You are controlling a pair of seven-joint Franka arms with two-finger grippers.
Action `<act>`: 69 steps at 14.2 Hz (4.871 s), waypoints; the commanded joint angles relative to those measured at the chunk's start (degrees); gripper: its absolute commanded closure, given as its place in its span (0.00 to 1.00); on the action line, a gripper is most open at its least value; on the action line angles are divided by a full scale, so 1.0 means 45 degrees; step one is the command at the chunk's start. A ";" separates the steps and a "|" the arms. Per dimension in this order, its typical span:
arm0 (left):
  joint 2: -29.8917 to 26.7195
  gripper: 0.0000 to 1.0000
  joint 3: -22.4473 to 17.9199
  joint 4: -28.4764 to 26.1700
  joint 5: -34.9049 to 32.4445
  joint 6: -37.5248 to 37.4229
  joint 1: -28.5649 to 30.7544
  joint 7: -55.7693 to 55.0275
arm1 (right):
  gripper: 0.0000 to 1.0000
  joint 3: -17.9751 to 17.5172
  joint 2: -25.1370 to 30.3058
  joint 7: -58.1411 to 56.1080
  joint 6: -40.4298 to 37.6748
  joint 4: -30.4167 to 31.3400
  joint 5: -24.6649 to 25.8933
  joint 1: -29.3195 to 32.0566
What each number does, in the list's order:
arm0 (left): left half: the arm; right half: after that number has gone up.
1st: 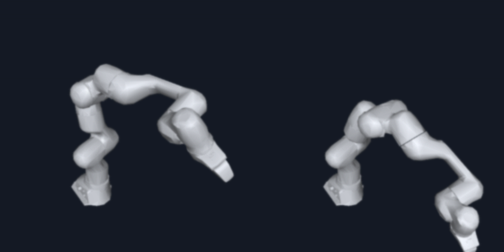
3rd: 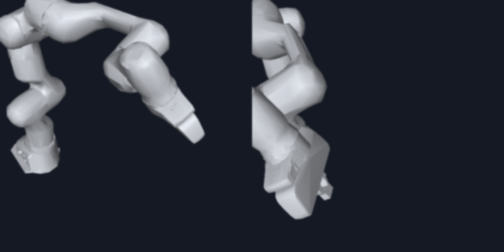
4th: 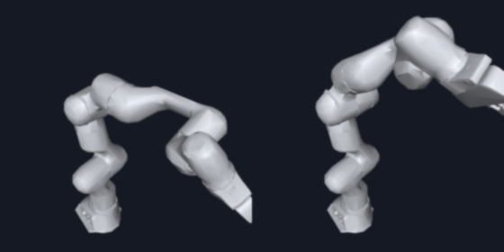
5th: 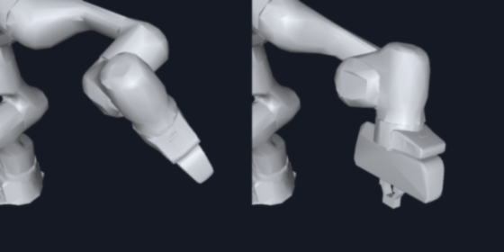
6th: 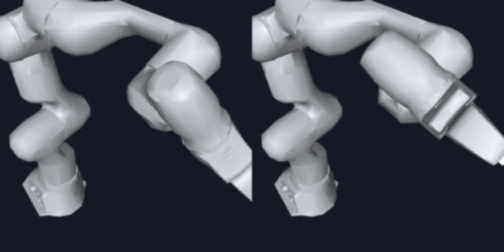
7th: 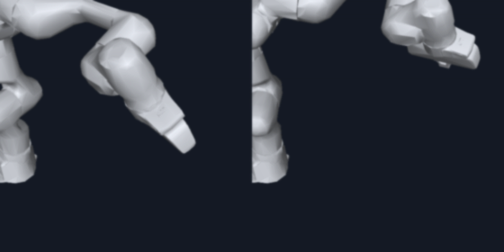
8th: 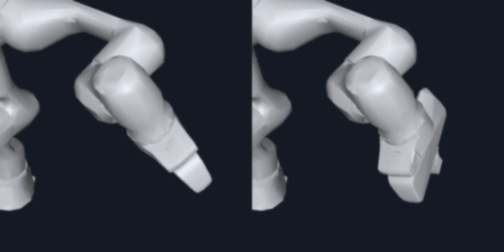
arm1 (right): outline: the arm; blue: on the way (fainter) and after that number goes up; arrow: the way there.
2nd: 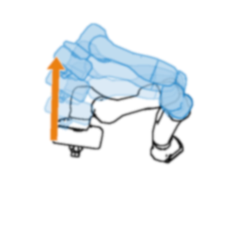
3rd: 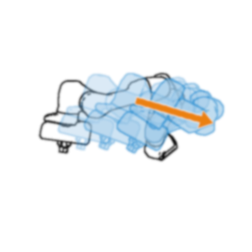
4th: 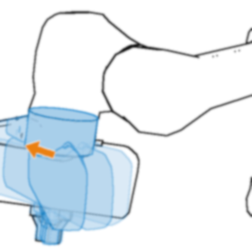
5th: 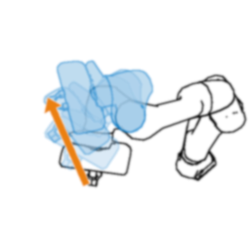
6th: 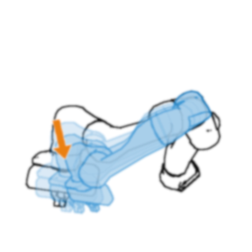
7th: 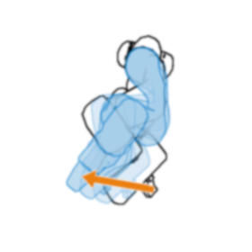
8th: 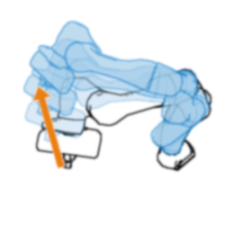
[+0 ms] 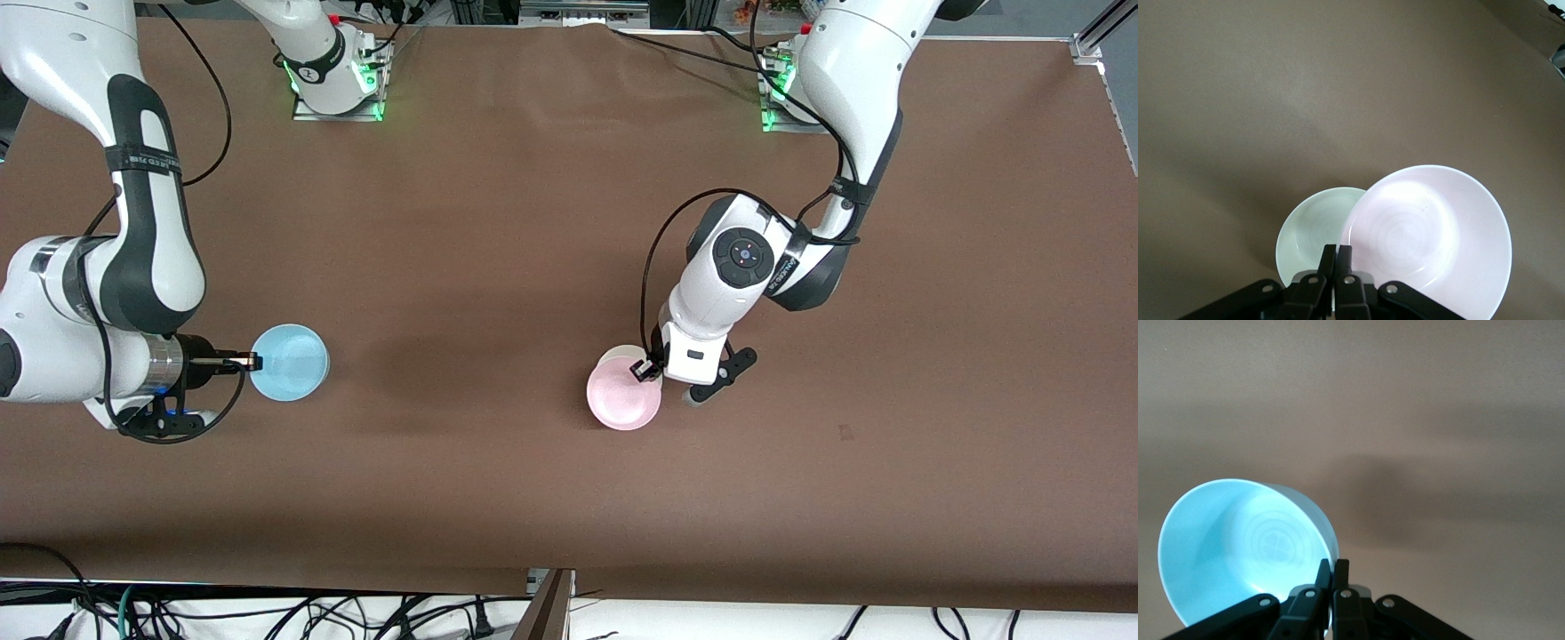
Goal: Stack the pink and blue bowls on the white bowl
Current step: 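Carry the pink bowl with the left gripper onto the white bowl, then settle the pink bowl inside the white bowl with the left gripper, then carry the blue bowl with the right gripper toward the stacked bowls, then lower the blue bowl onto the pink bowl while the left gripper withdraws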
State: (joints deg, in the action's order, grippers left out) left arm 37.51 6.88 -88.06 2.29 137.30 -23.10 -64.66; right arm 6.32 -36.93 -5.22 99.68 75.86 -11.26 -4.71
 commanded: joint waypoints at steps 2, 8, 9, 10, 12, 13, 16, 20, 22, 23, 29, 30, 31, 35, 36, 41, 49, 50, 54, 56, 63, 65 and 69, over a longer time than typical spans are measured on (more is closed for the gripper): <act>0.0142 1.00 -0.0123 0.0213 0.0019 -0.0120 -0.0003 0.0033 | 1.00 -0.0056 0.0239 0.0359 -0.0197 0.0153 0.0216 0.0011; 0.0122 1.00 -0.0123 -0.0488 -0.0274 -0.0120 -0.0081 0.0033 | 1.00 -0.0075 0.0239 0.0497 -0.0217 0.0153 0.0216 -0.0009; 0.0064 1.00 -0.0123 -0.0683 -0.0294 -0.0120 -0.0081 0.0033 | 1.00 -0.0075 0.0239 0.0497 -0.0217 0.0153 0.0197 -0.0009; -0.0014 1.00 -0.0104 -0.0821 -0.0294 -0.0120 -0.0081 0.0033 | 1.00 -0.0075 0.0239 0.0516 -0.0217 0.0153 0.0197 -0.0028; -0.0209 1.00 -0.0065 -0.1036 -0.0294 -0.0139 -0.0081 0.0033 | 1.00 -0.0114 0.0239 0.0788 -0.0217 0.0134 0.0177 -0.0028; -0.0229 1.00 -0.0065 -0.1095 -0.0294 -0.0139 -0.0081 0.0033 | 1.00 -0.0114 0.0239 0.0828 -0.0217 0.0134 0.0158 -0.0028; -0.0229 1.00 -0.0045 -0.1134 -0.0294 -0.0139 -0.0081 0.0033 | 1.00 -0.0134 0.0239 0.0829 -0.0256 0.0134 0.0138 -0.0028; -0.0093 1.00 -0.0065 -0.1154 -0.0313 -0.0100 -0.0101 0.0033 | 1.00 -0.0134 0.0239 0.0945 -0.0295 0.0134 0.0099 -0.0028; 0.0004 1.00 -0.0065 -0.1154 -0.0333 0.0152 -0.0120 0.0014 | 1.00 -0.0134 0.0258 0.1238 -0.0431 0.0134 0.0079 -0.0164; 0.0102 1.00 -0.0065 -0.1154 -0.0333 0.0347 -0.0120 0.0014 | 1.00 -0.0134 0.0277 0.1258 -0.0451 0.0134 0.0060 -0.0223; 0.0493 1.00 -0.0065 -0.1154 -0.0333 0.1305 -0.0236 -0.0182 | 1.00 -0.0134 0.0278 0.2097 -0.0451 0.0134 0.0021 -0.0574; 0.0532 1.00 -0.0084 -0.1154 -0.0333 0.1325 -0.0257 -0.0182 | 1.00 -0.0134 0.0278 0.2233 -0.0451 0.0134 0.0021 -0.0633; 0.0590 1.00 -0.0084 -0.1154 -0.0333 0.1364 -0.0257 -0.0182 | 1.00 -0.0134 0.0278 0.2370 -0.0451 0.0134 0.0021 -0.0672; 0.0728 1.00 -0.0104 -0.1154 -0.0333 0.1697 -0.0335 -0.0201 | 1.00 -0.0154 0.0316 0.3306 -0.0432 0.0114 -0.0018 -0.1082; 0.0728 1.00 -0.0104 -0.1135 -0.0333 0.1697 -0.0335 -0.0201 | 1.00 -0.0154 0.0336 0.3560 -0.0432 0.0114 -0.0076 -0.1218; 0.0669 0.41 -0.0104 -0.1037 -0.0333 0.1677 -0.0237 -0.0123 | 1.00 -0.0173 0.0336 0.5219 -0.0412 0.0095 -0.0467 -0.1843; -0.1220 0.37 -0.0104 -0.0316 -0.0256 -0.1301 0.0600 0.0906 | 1.00 -0.0525 0.0161 1.0448 0.1439 0.0017 -0.1171 -0.4027; -0.1767 0.37 -0.0046 -0.0198 -0.0177 -0.2259 0.0893 0.1627 | 1.00 -0.0525 0.0006 1.1502 0.1888 0.0017 -0.1151 -0.4554; -0.3837 0.37 -0.0026 0.1011 -0.0138 -0.6729 0.2083 0.4906 | 1.00 -0.0525 -0.0716 1.5759 0.5008 -0.0022 -0.1171 -0.6488; -0.4853 0.32 -0.0025 0.1733 -0.0060 -0.8781 0.2787 0.6646 | 1.00 -0.0525 -0.1437 1.7538 0.6437 -0.0663 -0.1171 -0.7173; -0.5992 0.08 -0.0143 0.3123 0.0253 -1.1195 0.5911 1.1683 | 1.00 -0.0447 -0.4038 2.1024 0.9177 -0.3030 -0.1034 -0.8739; -0.5621 0.00 -0.0143 0.3143 0.0195 -1.1136 0.5993 1.2531 | 1.00 -0.0446 -0.4117 2.1005 0.9178 -0.3011 -0.0995 -0.8798; -0.5230 0.00 -0.0045 0.3319 0.0077 -1.0608 0.5720 1.2435 | 1.00 -0.0466 -0.4136 2.0985 0.9080 -0.2758 -0.0215 -0.8934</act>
State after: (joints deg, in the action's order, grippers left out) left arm 13.08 6.57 -75.14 2.55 89.73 3.42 -9.65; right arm 3.60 -54.73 88.18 141.09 64.59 -14.17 -44.06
